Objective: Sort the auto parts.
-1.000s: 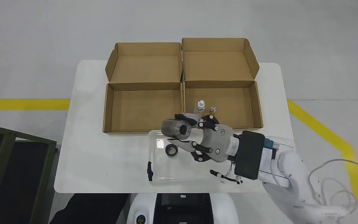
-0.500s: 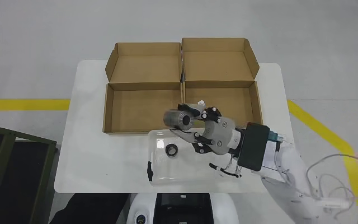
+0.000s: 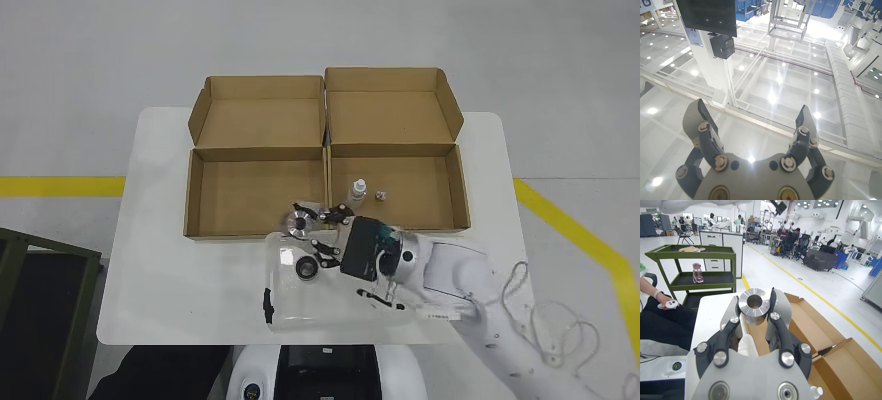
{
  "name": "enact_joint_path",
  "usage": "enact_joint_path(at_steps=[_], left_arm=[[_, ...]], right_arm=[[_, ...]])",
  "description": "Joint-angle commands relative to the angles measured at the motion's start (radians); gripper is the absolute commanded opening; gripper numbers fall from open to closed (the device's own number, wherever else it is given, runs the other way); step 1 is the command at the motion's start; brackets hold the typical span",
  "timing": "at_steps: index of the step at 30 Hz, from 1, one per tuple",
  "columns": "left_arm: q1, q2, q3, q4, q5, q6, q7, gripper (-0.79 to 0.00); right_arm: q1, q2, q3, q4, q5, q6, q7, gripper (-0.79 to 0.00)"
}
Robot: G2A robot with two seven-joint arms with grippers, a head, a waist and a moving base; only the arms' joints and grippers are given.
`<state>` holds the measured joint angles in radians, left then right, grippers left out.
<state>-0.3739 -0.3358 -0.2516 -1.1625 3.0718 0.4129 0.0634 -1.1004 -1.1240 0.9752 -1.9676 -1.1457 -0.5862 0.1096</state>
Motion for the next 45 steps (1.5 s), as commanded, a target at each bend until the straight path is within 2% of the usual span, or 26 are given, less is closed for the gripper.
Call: enact_joint_path(at_steps=[1,21,32,45], left_arm=[[0.0,0.0,0.0,0.0,0.0,0.0,0.0,0.0],[0.0,0.0,0.0,0.0,0.0,0.0,0.0,0.0],[0.0,0.0,0.0,0.0,0.0,0.0,0.0,0.0],[0.0,0.0,0.0,0.0,0.0,0.0,0.0,0.0]], right_arm=[[0.017,-0.005,-0.016,0.032,-0.001,0.005,0.025,-0.785],[0.202,-0.068,-0.162,0.286,-0.004,0.073,0.211,-0.785],[0.31,-0.112,-0.216,0.456,0.011,0.107,0.252,-0.785],[0.4,-0.161,-0.283,0.574,0.012,0.105,0.323,-0.785]])
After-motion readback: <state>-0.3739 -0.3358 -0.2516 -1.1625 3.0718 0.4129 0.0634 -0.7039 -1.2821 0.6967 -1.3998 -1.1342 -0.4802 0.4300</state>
